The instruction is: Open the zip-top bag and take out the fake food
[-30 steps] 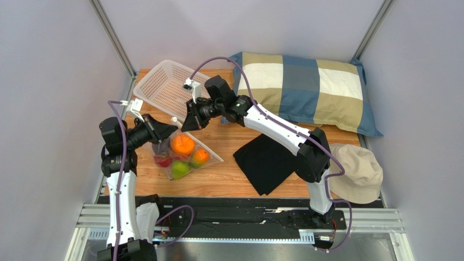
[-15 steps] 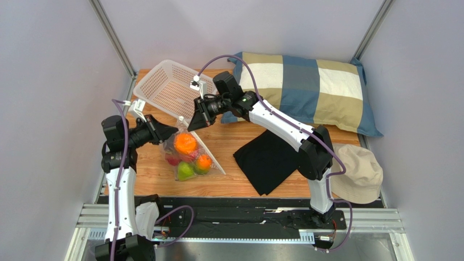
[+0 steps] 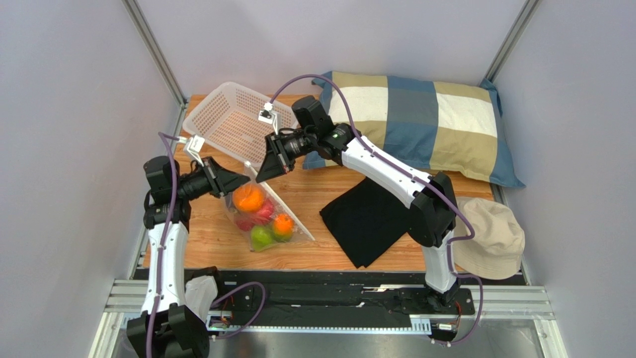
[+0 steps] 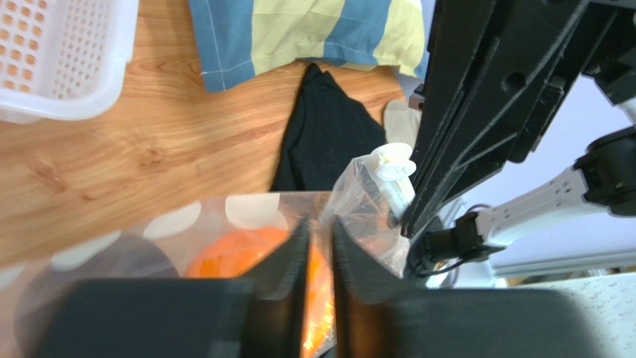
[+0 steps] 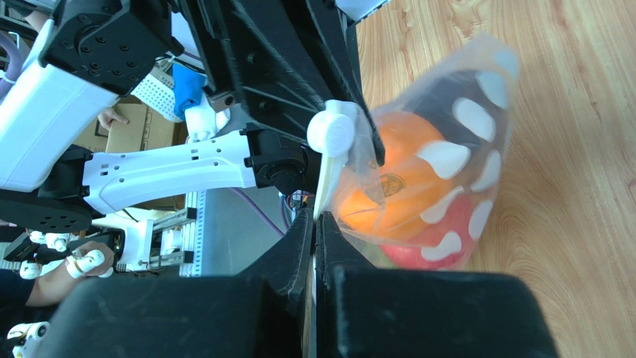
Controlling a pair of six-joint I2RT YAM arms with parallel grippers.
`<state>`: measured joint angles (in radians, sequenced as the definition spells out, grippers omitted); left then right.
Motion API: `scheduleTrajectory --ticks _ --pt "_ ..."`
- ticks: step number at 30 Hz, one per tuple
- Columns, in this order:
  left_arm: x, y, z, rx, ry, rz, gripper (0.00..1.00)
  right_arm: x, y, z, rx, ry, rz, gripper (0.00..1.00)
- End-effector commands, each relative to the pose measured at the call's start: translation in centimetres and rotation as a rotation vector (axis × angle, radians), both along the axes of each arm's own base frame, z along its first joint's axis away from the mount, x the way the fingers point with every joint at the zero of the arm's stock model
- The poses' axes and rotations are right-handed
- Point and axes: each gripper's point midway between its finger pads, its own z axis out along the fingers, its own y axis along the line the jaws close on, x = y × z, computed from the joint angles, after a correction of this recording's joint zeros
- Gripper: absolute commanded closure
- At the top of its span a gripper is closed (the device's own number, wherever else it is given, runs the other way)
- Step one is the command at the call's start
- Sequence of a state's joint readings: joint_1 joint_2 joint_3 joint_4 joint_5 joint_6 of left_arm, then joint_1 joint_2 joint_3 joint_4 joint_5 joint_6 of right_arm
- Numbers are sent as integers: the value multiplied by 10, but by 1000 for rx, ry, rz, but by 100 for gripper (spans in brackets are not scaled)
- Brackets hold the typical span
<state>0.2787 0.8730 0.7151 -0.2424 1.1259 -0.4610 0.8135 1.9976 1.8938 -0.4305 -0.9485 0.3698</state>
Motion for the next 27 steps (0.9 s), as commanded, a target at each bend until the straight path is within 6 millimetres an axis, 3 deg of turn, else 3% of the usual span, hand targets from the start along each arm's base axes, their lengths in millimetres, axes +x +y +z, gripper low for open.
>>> scheduleTrajectory --ticks 1,2,4,5,8,14,19,23,27 --pt "-1 -2 8 24 -72 -18 100 -6 -2 40 70 -36 26 100" --pt "-1 -1 11 33 -87 -4 100 0 -1 36 43 -42 -10 84" --pt "-2 -1 17 44 -114 10 100 8 -1 40 23 -66 -54 67" --pt "-3 0 19 48 -127 24 100 14 -1 37 1 -74 -96 51" --pt "-4 0 24 42 -154 37 100 25 -1 37 -22 -102 -167 34" --pt "-5 -1 27 32 -171 44 100 40 -4 24 -122 -174 -253 30" --pt "-6 -2 24 28 -167 33 100 46 1 24 -107 -195 -259 30" --pt "-7 -3 22 23 -159 25 100 43 1 5 -129 -195 -203 30" --pt "-10 -5 26 23 -174 11 100 42 -1 -12 -130 -184 -167 22"
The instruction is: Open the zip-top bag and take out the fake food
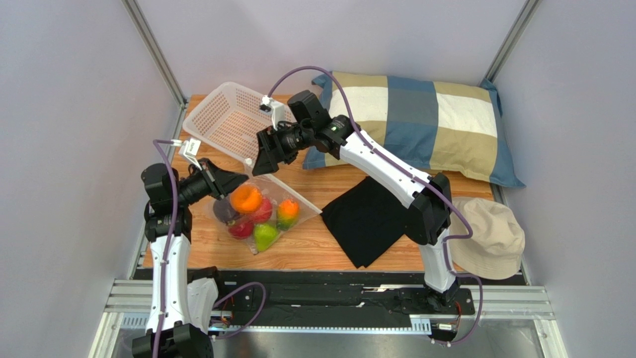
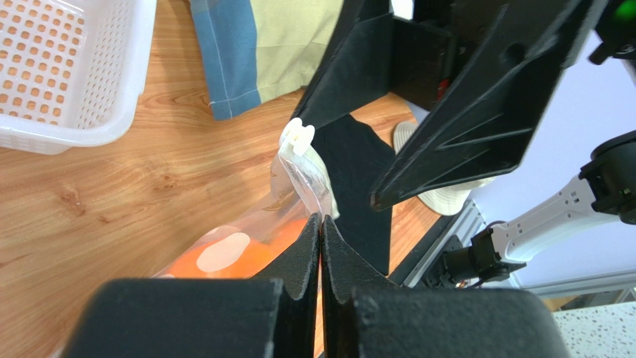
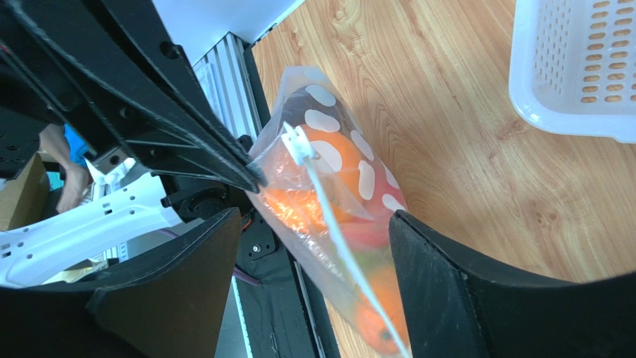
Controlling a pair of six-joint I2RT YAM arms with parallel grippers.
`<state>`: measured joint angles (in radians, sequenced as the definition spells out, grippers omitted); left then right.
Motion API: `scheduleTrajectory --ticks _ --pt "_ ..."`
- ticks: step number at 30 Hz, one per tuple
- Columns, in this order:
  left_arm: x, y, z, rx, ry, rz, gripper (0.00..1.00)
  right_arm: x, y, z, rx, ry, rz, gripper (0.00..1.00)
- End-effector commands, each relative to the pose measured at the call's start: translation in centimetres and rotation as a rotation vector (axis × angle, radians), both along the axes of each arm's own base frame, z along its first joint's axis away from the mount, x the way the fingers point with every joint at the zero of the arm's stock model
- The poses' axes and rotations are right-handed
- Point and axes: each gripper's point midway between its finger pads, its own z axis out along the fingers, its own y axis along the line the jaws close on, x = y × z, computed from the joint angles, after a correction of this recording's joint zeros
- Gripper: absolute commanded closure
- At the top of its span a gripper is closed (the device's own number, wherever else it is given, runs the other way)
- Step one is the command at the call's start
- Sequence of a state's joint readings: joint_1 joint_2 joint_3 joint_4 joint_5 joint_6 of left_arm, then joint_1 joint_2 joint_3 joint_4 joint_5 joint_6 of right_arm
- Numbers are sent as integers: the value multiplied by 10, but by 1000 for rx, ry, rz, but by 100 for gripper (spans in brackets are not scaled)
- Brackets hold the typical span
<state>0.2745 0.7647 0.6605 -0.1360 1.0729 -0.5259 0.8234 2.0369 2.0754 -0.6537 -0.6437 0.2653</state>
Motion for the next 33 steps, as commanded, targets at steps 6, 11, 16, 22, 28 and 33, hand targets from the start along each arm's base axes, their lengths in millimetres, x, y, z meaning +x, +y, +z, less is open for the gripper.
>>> scheduleTrajectory --ticks 6,11,16,22,28,33 --pt "-4 -6 19 -5 -85 -47 100 -23 5 -12 54 81 151 43" --pt "8 -5 29 -2 -108 13 100 -40 15 17 137 195 132 100" --pt "15 9 53 147 -208 276 61 15 -25 27 -52 203 -435 100" --pt "-8 -20 71 95 -432 236 48 26 -71 10 -149 520 -957 100" --pt "-16 -46 54 123 -463 157 32 15 -54 13 -113 725 -1029 100" --pt "-7 -67 34 169 -411 100 31 12 -42 6 -113 780 -1056 100"
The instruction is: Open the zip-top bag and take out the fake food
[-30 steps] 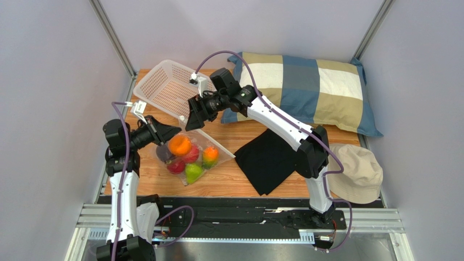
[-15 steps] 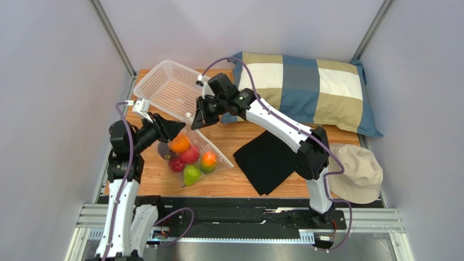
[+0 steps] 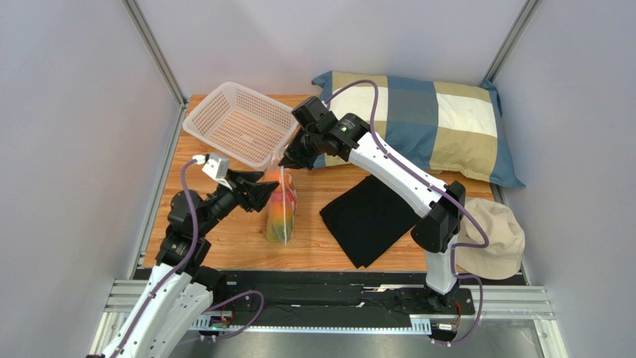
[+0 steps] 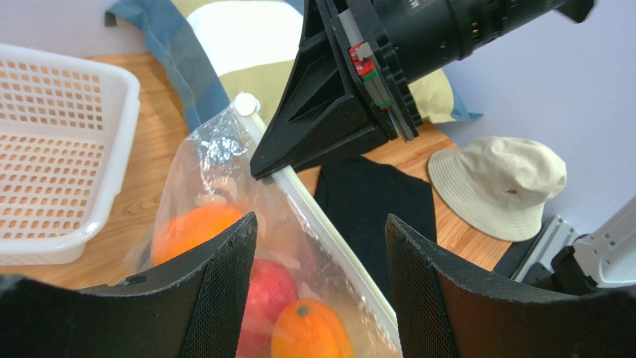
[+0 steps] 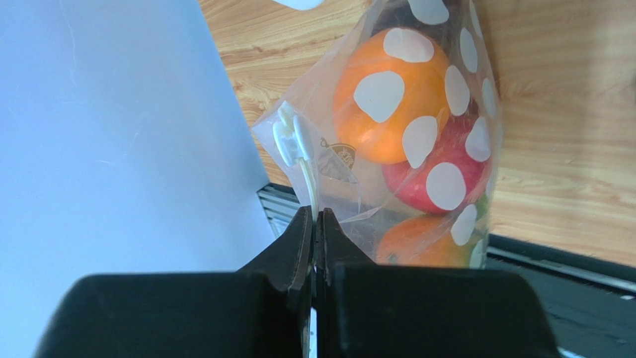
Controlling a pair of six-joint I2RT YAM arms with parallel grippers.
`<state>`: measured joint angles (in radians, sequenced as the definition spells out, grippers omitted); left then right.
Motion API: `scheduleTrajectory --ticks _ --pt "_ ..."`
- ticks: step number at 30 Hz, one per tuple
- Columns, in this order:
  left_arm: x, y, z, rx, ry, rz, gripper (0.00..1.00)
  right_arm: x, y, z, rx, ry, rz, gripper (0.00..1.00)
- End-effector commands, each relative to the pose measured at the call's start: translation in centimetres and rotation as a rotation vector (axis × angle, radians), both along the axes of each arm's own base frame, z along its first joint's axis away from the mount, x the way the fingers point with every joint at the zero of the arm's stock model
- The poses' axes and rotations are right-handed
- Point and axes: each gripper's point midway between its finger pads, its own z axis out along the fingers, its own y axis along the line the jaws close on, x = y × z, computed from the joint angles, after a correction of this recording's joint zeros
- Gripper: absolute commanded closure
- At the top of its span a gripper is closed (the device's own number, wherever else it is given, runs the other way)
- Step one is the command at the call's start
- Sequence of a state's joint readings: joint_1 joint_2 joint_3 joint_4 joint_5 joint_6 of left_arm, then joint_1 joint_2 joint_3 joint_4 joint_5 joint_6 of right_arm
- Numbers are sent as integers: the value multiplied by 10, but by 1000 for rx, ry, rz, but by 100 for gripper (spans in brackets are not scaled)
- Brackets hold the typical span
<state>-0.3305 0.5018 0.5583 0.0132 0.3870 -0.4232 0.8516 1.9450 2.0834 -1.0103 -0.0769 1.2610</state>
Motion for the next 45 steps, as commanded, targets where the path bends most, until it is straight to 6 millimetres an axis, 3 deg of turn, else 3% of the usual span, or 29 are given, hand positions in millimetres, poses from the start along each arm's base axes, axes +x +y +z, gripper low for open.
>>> scheduleTrajectory --ticks 1,6,9,10,11,14,15,16,17,18,19,20,21,23,25,26,27,28,29,30,31,32,33,40,45 --pt "18 -9 1 52 -41 26 31 -6 10 15 63 57 -104 100" --pt "30 -28 -19 145 31 34 29 -9 8 27 82 56 -164 100" --pt "32 -23 -31 201 64 100 30 -7 1 34 91 45 -215 100" --pt "33 -20 -33 208 74 124 33 -7 -3 36 95 39 -224 100" --pt "33 -19 -32 202 83 130 50 -9 -3 39 101 29 -215 98" --pt "38 -9 -37 251 120 186 91 -18 -12 38 64 -27 -138 72" --pt "36 -8 -44 276 153 183 95 -15 -19 32 40 -50 -113 43" --pt "34 -9 -43 278 164 172 100 -17 -29 41 39 -104 -57 31" --pt "32 -13 -39 272 169 150 100 -16 -33 22 22 -123 17 15" --pt "24 -22 -38 261 176 80 100 -14 -46 20 13 -206 199 12" --pt "19 -28 -37 248 179 39 100 -14 -51 19 33 -265 310 11" --pt "14 -34 -35 217 199 4 100 -9 -73 6 14 -292 367 9" --pt "5 -43 -32 188 209 -58 100 -15 -83 -1 -37 -438 563 8" --pt "-6 -54 -30 117 265 -124 100 -32 -100 -21 -77 -593 727 8" --pt "-11 -60 -27 73 293 -156 100 -36 -111 -30 -114 -761 814 8" --pt "-15 -62 -26 44 318 -169 100 -21 -107 -11 -80 -922 768 7" --pt "-18 -65 -24 26 318 -191 100 -36 -116 -29 -48 -946 781 5" --pt "-19 -66 -24 13 332 -193 100 -38 -115 -25 -22 -1020 785 4" --pt "-21 -66 -24 -1 348 -199 100 -36 -108 -10 17 -1169 789 2" --pt "-22 -66 -23 -11 352 -199 100 -46 -108 -4 47 -1231 824 1" --pt "-22 -67 -23 -28 366 -196 100 -49 -109 -10 50 -1249 839 0" --pt "-22 -68 -24 -37 372 -201 100 -46 -109 -4 58 -1293 841 0" --pt "-24 -71 -21 -49 366 -225 100 -54 -107 -2 103 -1307 887 0" --pt "-31 -85 -25 -96 413 -315 100 -54 -83 4 268 -1337 1065 6" --pt "-30 -89 -21 -102 412 -330 100 -49 -75 5 292 -1335 1106 17"
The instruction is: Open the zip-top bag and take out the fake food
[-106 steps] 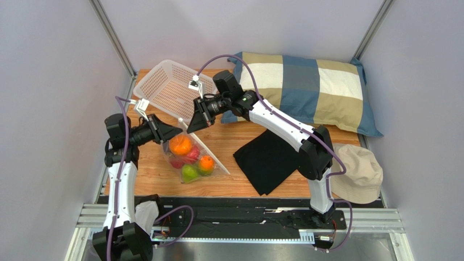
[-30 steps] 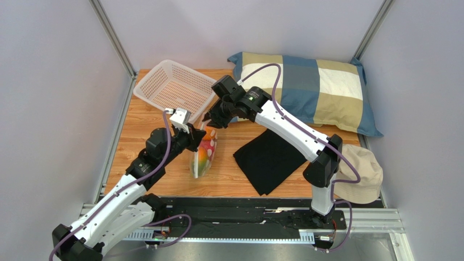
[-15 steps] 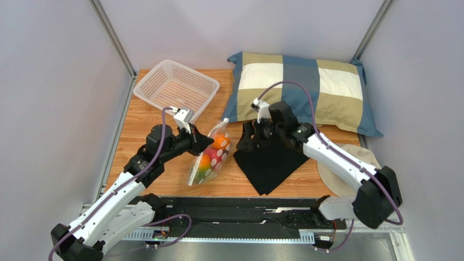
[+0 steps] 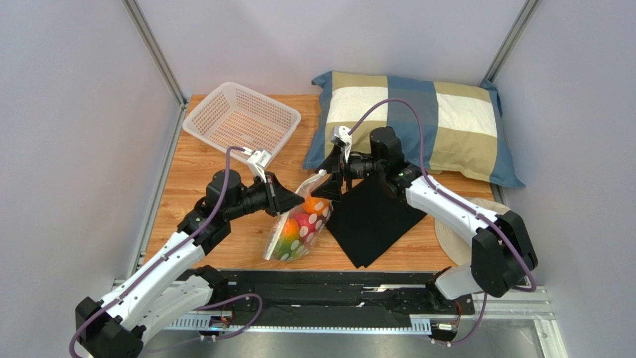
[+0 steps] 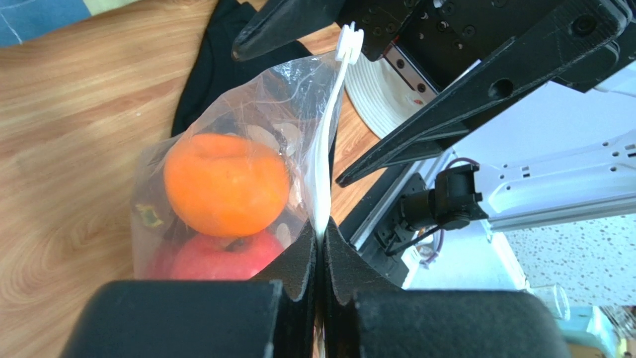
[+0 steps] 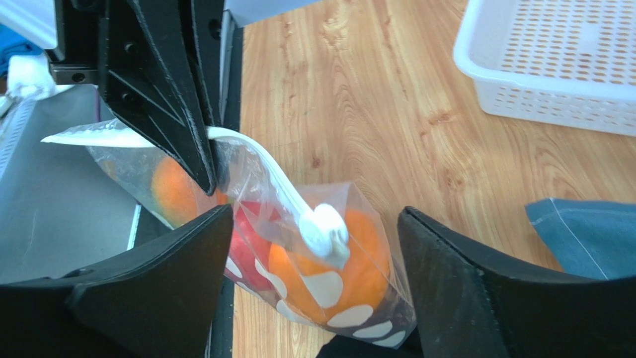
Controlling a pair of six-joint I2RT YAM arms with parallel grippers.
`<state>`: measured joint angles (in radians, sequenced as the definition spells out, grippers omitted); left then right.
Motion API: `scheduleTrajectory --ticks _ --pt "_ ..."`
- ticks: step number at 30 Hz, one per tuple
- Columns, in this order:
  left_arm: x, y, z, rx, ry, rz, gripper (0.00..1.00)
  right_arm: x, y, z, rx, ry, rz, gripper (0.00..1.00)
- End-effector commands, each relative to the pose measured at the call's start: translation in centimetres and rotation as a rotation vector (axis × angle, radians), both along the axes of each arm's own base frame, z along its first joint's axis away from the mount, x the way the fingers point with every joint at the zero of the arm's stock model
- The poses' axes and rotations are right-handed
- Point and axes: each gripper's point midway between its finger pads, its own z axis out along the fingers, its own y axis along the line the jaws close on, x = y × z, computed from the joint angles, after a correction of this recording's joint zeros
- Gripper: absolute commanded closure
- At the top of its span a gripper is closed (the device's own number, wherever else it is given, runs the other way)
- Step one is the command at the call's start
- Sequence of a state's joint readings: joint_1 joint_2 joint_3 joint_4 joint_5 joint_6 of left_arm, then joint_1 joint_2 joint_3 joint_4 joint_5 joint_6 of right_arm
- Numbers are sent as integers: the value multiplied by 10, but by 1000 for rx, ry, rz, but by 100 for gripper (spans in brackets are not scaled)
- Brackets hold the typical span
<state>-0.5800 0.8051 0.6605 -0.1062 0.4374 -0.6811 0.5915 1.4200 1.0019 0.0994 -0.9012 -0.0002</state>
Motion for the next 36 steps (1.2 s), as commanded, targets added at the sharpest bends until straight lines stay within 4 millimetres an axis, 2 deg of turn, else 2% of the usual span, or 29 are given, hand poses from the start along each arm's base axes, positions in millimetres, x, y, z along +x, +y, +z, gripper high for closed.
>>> scheduleTrajectory --ticks 1,2,5,9,10,12,13,14,15,18,21,22,23,24,25,27,32,36 --pt "-1 -6 32 -94 -68 -29 100 -2 10 27 71 -121 114 20" --pt "0 -5 34 -97 -72 -15 100 -2 10 28 74 -123 121 34" --pt "0 -3 35 -102 -73 -7 100 -4 12 29 94 -114 135 51" --pt "1 1 34 -115 -62 18 100 -3 14 27 119 -78 114 54" --pt "-1 2 35 -121 -59 17 100 -2 15 35 148 -79 109 60" --pt "-3 1 34 -125 -51 8 100 -2 18 37 161 -70 110 75" --pt "-4 2 36 -128 -60 7 100 -2 18 37 163 -59 110 96" --pt "-3 4 37 -121 -62 20 100 -1 19 38 160 -50 107 100" --pt "-3 7 38 -107 -65 33 78 -2 19 37 155 -41 112 100" --pt "2 19 56 -74 -139 93 46 -9 17 35 145 -12 149 100" --pt "6 17 73 -31 -207 68 45 -17 18 40 149 -5 189 100" --pt "6 9 79 -25 -204 16 45 -19 18 37 138 20 206 100" --pt "7 4 81 -18 -206 -13 45 -23 19 43 141 20 244 100" --pt "7 -1 91 -21 -230 -42 45 -23 19 44 137 23 257 100" --pt "10 -8 83 1 -200 -83 46 -26 20 39 118 56 269 100" --pt "13 -13 87 18 -219 -112 49 -26 21 38 107 48 288 100" --pt "21 -23 80 57 -226 -170 54 -35 22 36 99 80 344 100" --pt "23 -24 74 79 -253 -193 48 -44 19 33 89 110 416 100"
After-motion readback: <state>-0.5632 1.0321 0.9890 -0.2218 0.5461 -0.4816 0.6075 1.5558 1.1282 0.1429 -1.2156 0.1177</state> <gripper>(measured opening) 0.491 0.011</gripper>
